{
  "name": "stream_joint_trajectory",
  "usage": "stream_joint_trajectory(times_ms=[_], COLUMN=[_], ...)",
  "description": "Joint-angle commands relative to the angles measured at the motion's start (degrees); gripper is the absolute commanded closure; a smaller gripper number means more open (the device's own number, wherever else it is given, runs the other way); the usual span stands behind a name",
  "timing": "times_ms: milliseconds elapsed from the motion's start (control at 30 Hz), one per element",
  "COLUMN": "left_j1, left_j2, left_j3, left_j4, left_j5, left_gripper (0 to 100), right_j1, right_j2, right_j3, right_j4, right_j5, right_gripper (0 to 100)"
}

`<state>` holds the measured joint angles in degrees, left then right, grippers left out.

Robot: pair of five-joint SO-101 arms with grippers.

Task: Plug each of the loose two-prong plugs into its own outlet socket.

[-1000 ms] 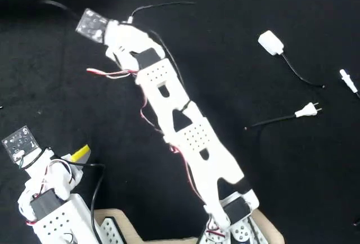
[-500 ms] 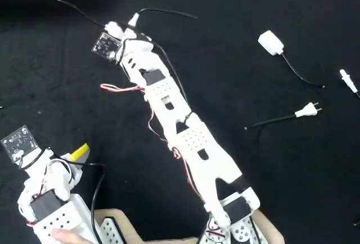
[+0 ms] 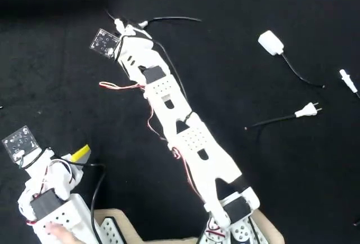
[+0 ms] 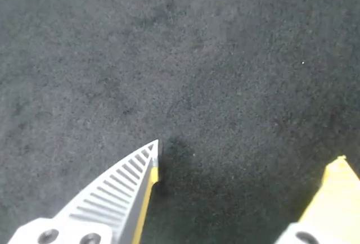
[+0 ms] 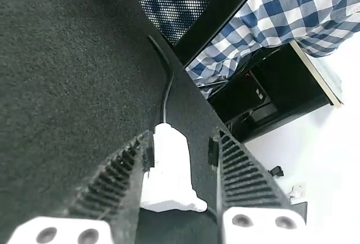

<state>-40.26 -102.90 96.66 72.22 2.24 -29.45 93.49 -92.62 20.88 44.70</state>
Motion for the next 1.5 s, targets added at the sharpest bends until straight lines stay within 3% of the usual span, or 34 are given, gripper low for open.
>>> stream_joint_trajectory(times_ms=[0, 233, 400, 700, 1000, 1267, 1467], left_j1=[0.4, 0.4, 0.4, 0.4, 0.4, 0.4, 0.4], left_j2=[-0.4, -0.4, -0.4, -0.4, -0.4, -0.4, -0.4], left_j3=[0.8, 0.8, 0.8, 0.8, 0.8, 0.8, 0.8], left_j4=[0.4, 0.4, 0.4, 0.4, 0.4, 0.4, 0.4], left_j5=[-0.3, -0.3, -0.3, -0.3, -0.3, -0.3, -0.3], left_gripper=[57, 57, 57, 57, 57, 57, 57], right_j1=[-1.1, -5.6, -8.6, -7.7, -7.6, -0.4, 10.9], right_j2=[-3.7, -12.7, -22.5, -40.0, -59.7, -74.7, -87.2], right_j3=[-3.2, -3.1, -3.1, -3.1, -3.1, -2.9, -0.4], right_j4=[0.0, 3.5, 21.2, 48.4, 79.6, 80.4, 80.4], right_j5=[0.3, 0.2, -0.7, -12.2, -14.7, -14.7, -14.7], right_gripper=[83.8, 83.8, 84.2, 84.2, 84.2, 84.2, 84.2])
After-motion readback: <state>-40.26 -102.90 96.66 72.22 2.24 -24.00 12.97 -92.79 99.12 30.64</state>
